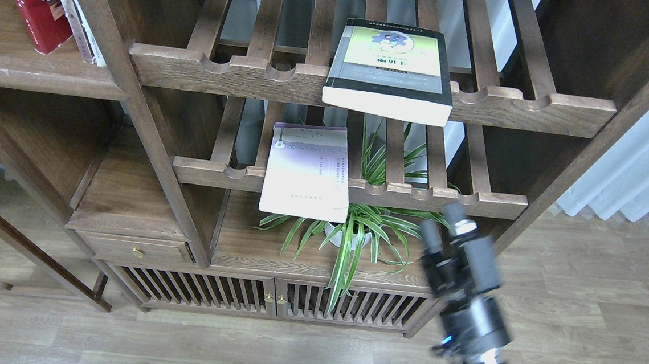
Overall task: Organize books on shelf
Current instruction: 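Raise the right gripper toward the white-and-green book on the upper shelf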
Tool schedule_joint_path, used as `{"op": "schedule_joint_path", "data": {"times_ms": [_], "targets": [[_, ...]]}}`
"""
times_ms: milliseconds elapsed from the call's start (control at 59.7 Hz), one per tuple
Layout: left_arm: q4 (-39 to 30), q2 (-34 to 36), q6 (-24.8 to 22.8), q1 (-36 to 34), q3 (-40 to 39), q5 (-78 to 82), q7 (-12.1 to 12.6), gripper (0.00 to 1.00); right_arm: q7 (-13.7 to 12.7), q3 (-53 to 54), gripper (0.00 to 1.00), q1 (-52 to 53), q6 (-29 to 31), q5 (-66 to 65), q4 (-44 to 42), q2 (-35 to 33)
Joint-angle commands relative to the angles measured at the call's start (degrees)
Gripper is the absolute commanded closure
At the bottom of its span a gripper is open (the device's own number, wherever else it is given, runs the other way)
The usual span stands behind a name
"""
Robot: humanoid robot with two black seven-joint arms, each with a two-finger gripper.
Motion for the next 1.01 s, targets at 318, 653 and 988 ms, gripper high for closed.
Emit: {"op": "schedule_joint_path", "data": {"times_ms": [318,653,988], "targets": [[0.09,0.0,0.0,-0.01,-0.19,0.0,-0.09,0.0,0.07,2.57,0.05,9.24,0.0,-8.08,0.26,0.92],[0.09,0.0,0.0,-0.09,-0.54,0.0,0.0,0.0,0.07,1.25,0.03,15.48,0.0,-8.88,-0.09,0.92],[0.18,0.0,0.0,-1.24,-0.01,0.09,0.0,0.0,0.78,2.22,0.01,22.16,-14.46,-8.96,-0.8,0.92]]}}
